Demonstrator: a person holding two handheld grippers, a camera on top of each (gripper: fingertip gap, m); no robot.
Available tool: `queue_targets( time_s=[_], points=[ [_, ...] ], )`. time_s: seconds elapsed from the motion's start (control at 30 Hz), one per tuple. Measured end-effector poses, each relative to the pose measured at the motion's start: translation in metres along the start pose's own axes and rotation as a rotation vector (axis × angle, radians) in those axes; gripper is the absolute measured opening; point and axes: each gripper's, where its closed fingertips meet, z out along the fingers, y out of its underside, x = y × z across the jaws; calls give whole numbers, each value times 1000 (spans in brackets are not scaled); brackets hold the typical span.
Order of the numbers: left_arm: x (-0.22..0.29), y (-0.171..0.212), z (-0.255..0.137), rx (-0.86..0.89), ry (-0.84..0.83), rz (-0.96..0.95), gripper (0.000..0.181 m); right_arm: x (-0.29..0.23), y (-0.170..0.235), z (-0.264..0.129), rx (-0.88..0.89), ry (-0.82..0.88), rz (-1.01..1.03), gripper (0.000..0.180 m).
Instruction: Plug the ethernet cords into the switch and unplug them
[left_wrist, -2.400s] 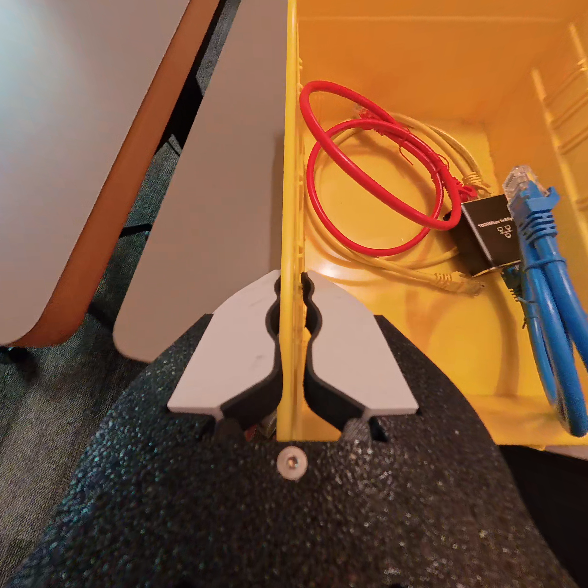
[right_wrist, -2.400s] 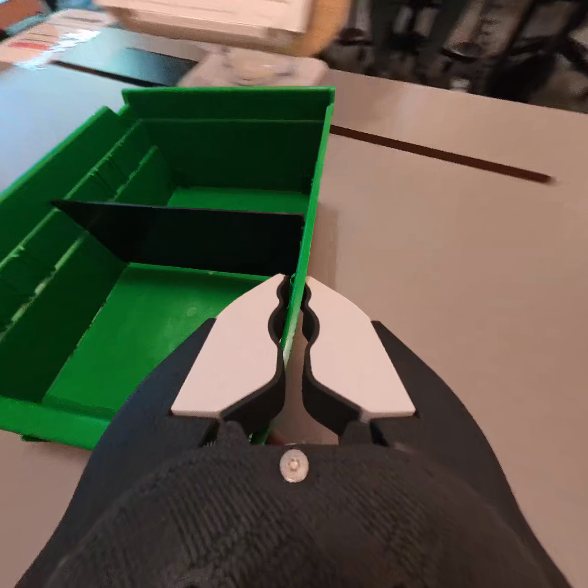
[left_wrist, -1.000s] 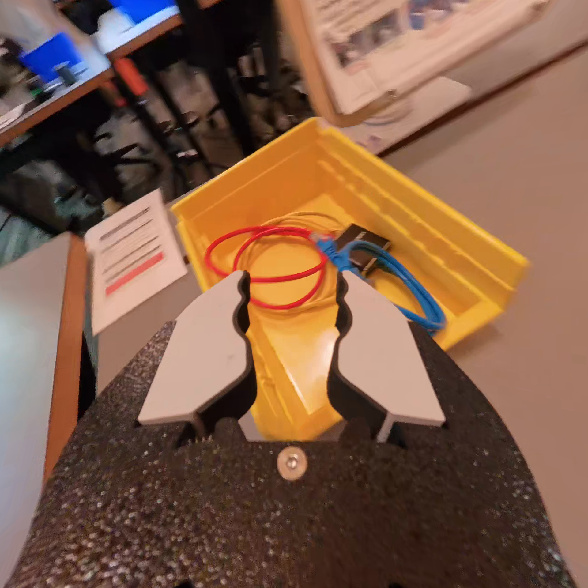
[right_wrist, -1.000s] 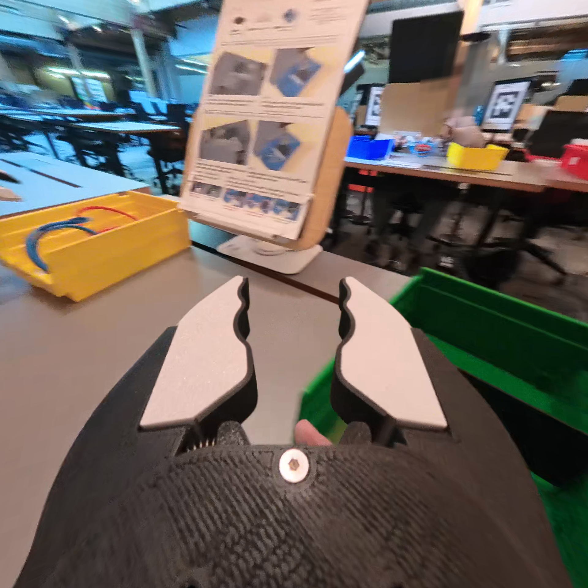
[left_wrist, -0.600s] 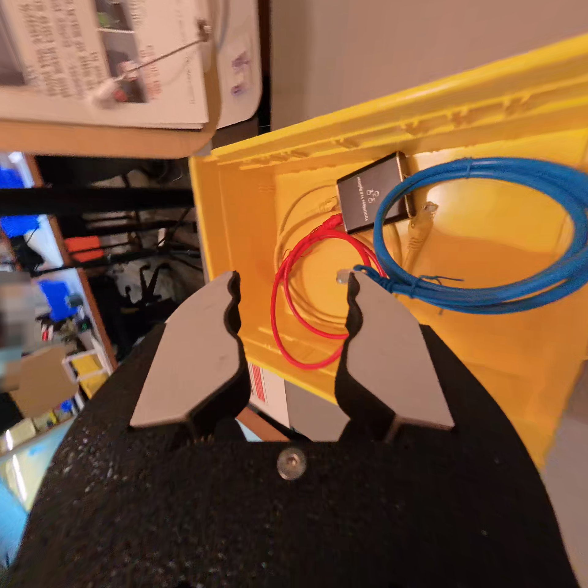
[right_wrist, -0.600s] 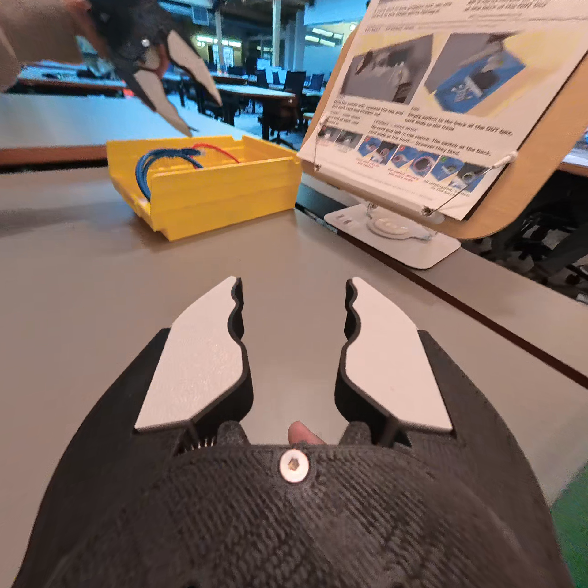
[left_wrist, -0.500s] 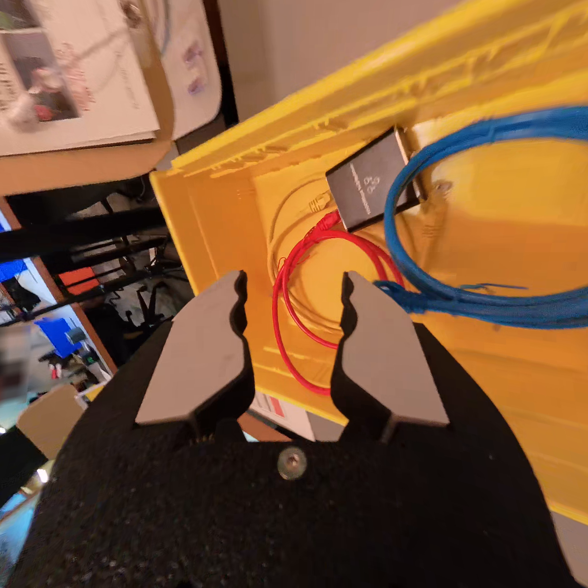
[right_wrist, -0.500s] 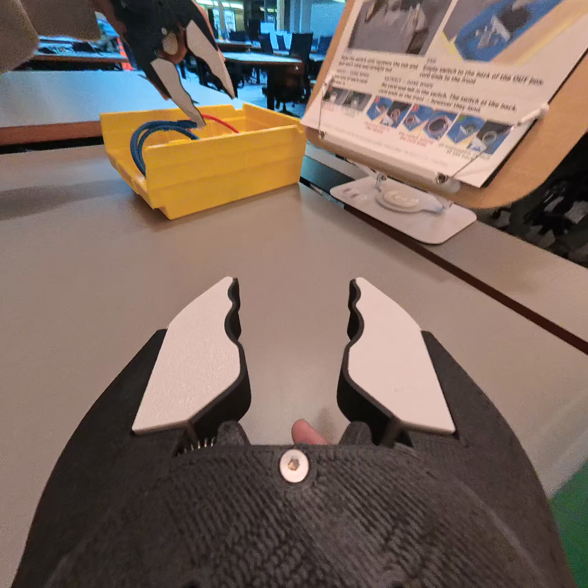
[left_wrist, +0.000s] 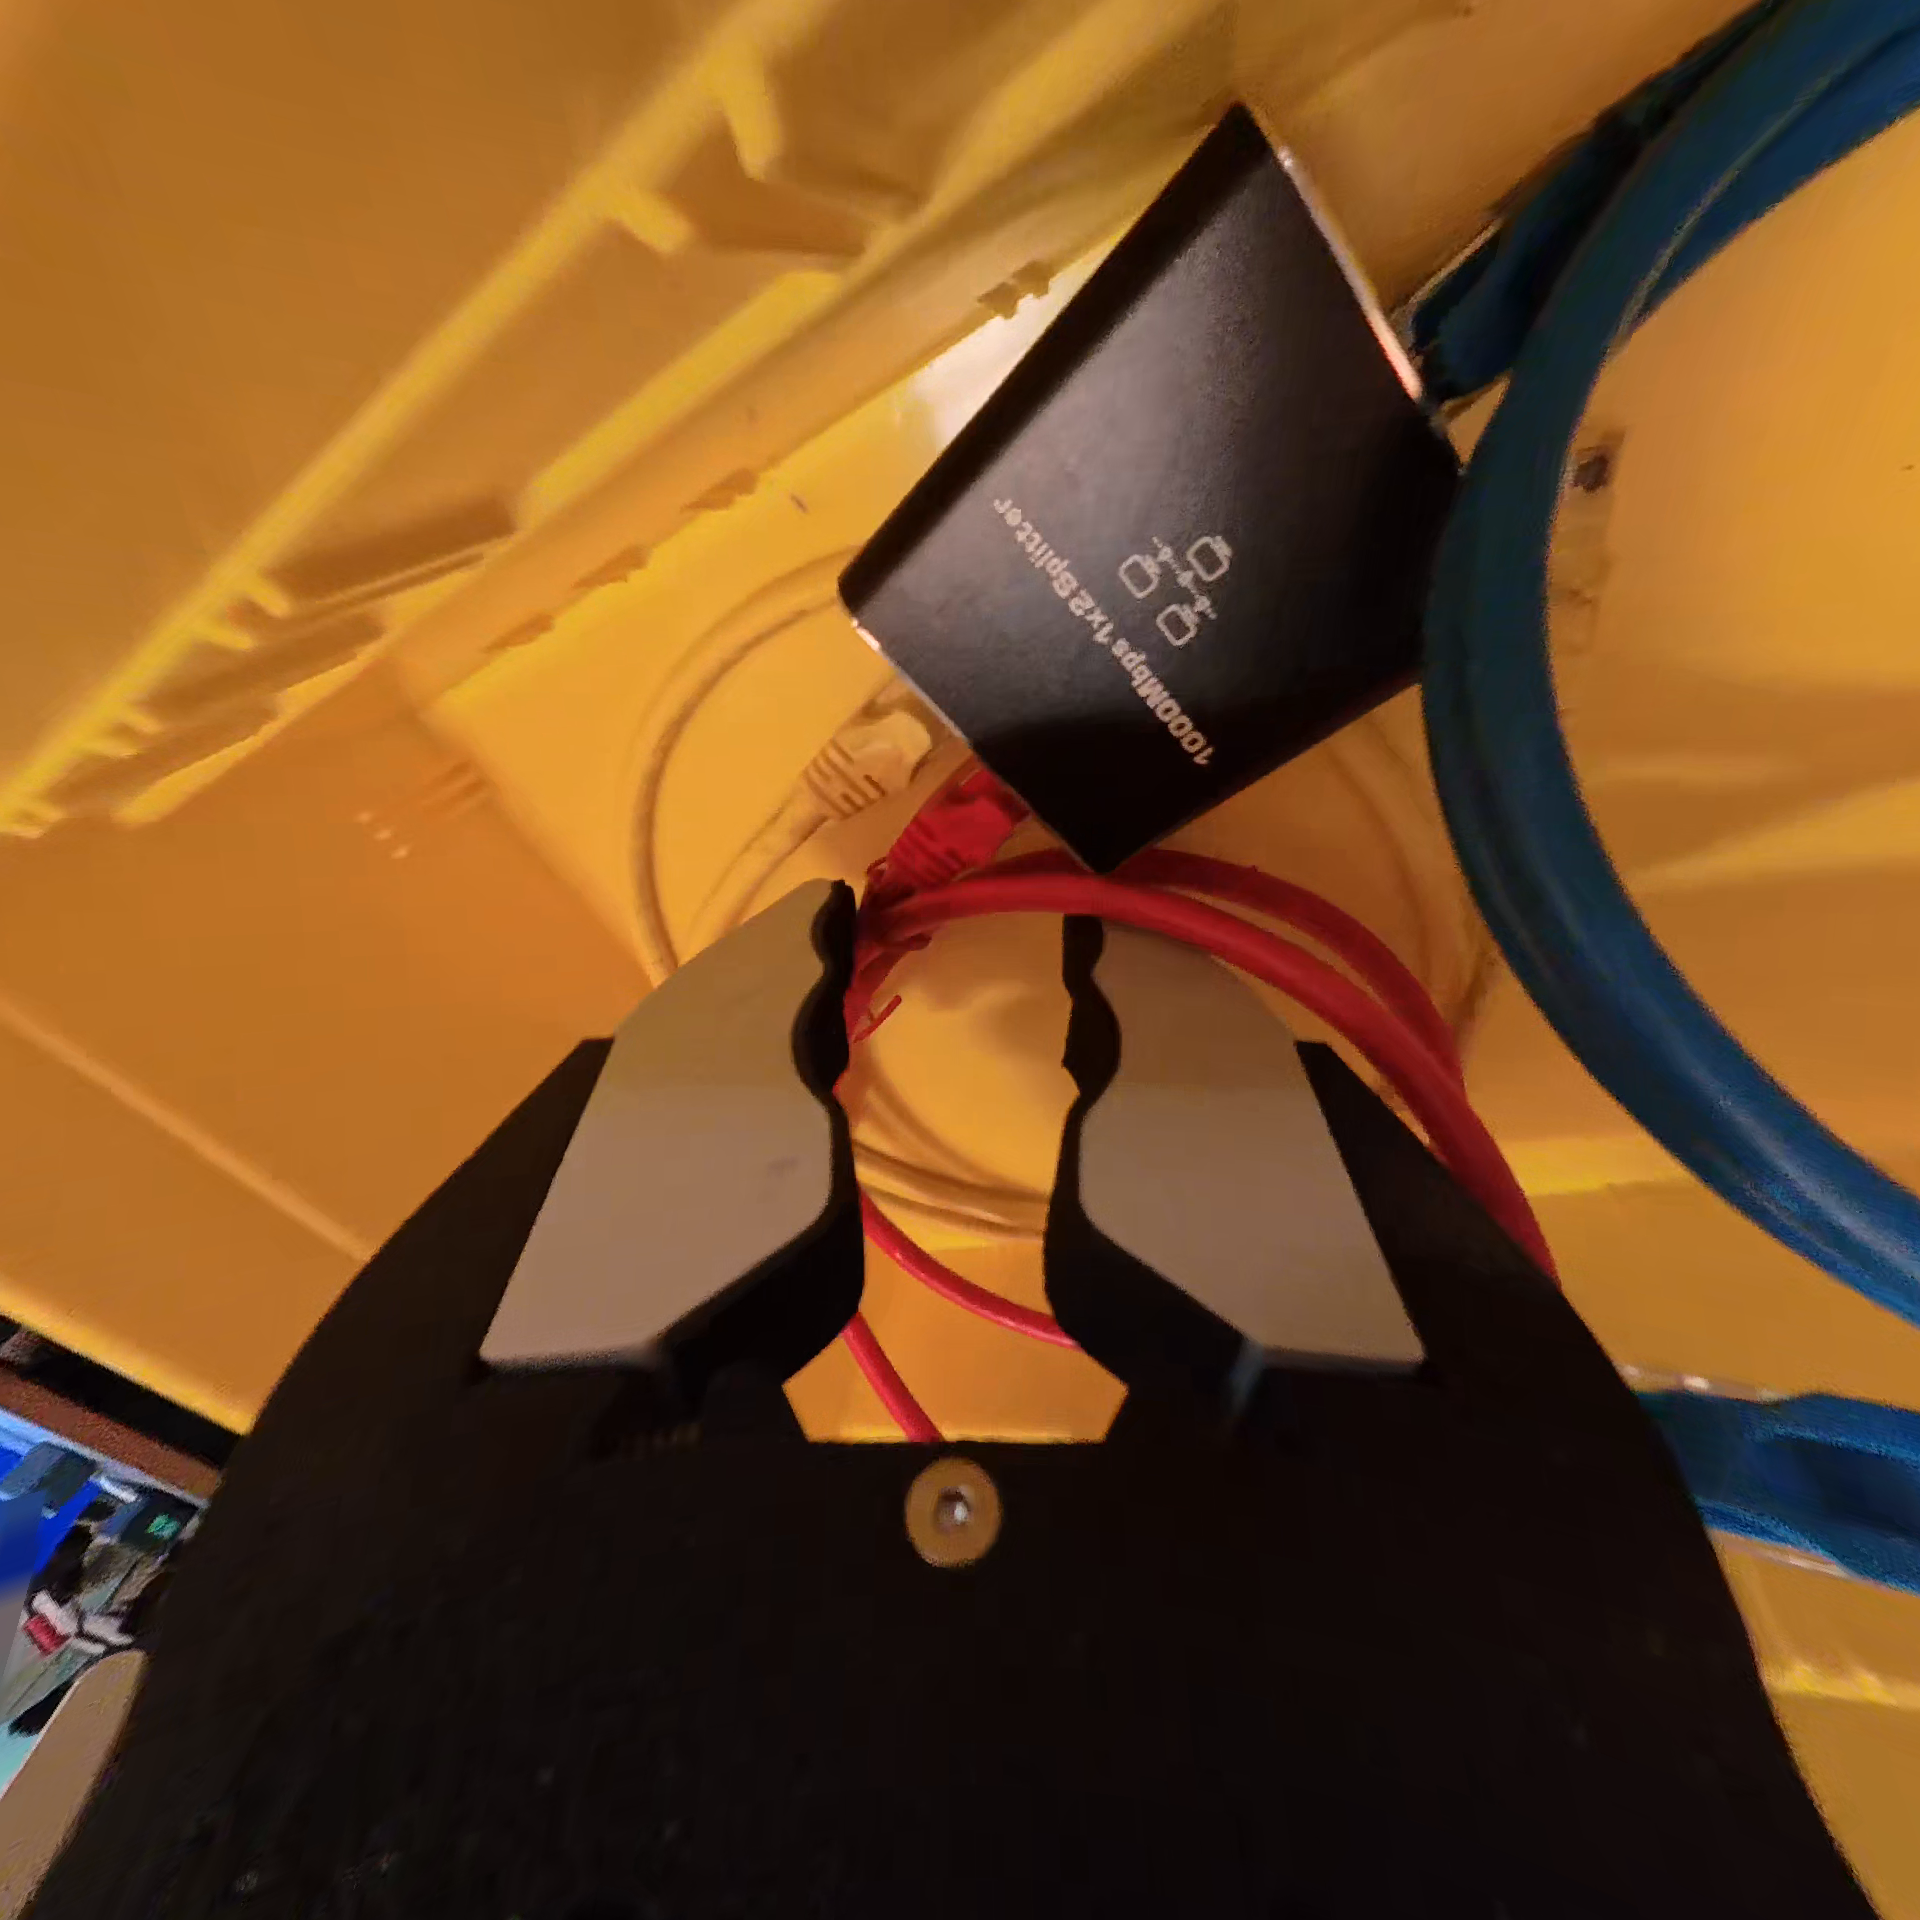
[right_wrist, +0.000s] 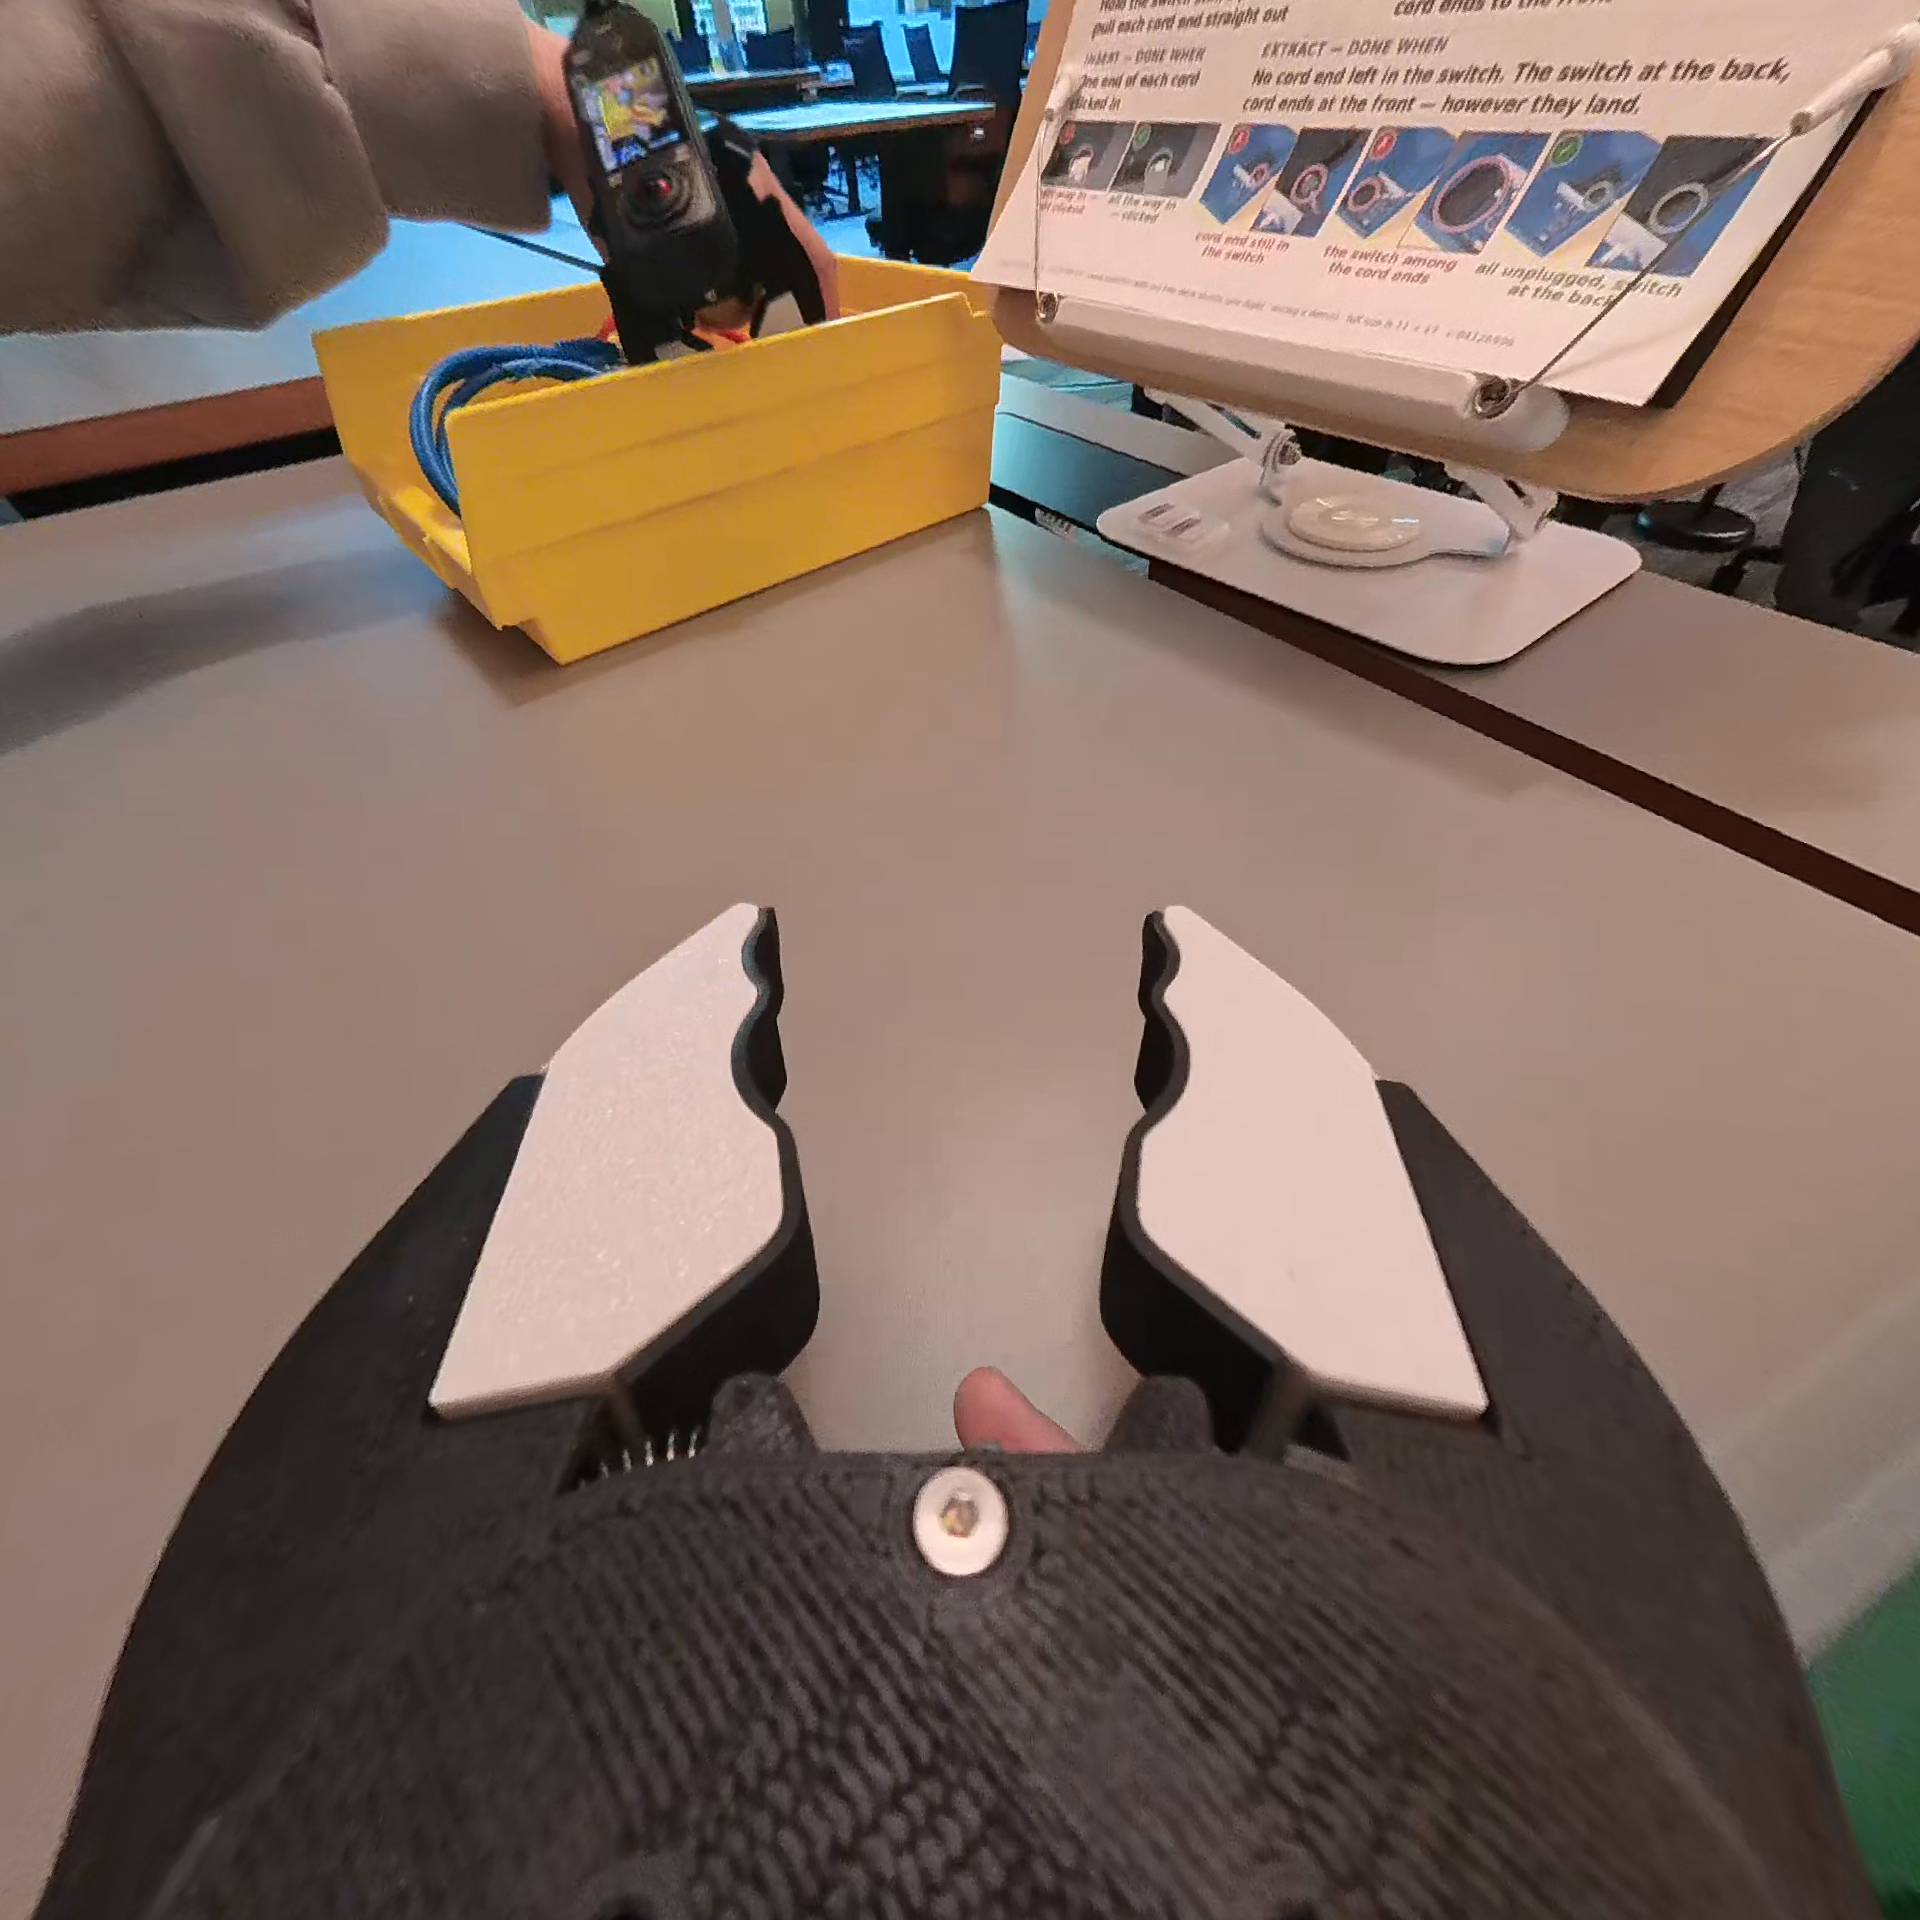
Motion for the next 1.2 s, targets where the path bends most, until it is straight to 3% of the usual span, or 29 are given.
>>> queue_targets(
  time_s=[0.2, 0.47, 0.67, 0.93, 1.07, 1.2],
  points=[
    [-2, -1, 3, 28, -20, 1, 33, -2, 4, 3, -24, -8, -4, 66],
    [-6, 6, -1, -101, -119, -51, 15, 0, 3, 3, -10, 15, -15, 63],
    [-11, 19, -56, -151, -217, -179, 12, 6, -3, -2, 37, 33, 18, 62],
    [3, 6, -143, -67, -296, -370, 11, -1, -12, -3, 67, 25, -5, 61],
    [25, -14, -158, 14, -219, -446, 11, -4, -16, -3, 89, 13, -2, 61],
    [41, -32, -140, 29, -153, -426, 12, -3, -16, -3, 94, 15, 4, 60]
  ],
)
